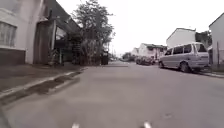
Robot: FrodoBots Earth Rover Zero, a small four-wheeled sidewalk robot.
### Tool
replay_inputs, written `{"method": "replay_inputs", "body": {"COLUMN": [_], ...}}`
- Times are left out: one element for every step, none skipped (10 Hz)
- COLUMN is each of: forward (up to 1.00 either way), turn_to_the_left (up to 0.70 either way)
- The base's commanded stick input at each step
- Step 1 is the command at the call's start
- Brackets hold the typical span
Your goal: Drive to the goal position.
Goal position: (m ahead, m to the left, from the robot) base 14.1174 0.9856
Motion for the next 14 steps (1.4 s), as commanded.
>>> {"method": "replay_inputs", "body": {"forward": [0.7, 0.7, 0.7, 0.7, 0.7, 0.7, 0.7, 0.7, 0.7, 0.7, 0.7, 0.7, 0.7, 0.7], "turn_to_the_left": [-0.06, 0.0, 0.0, 0.0, 0.0, 0.0, 0.0, 0.0, 0.0, 0.0, 0.0, 0.0, 0.0, 0.0]}}
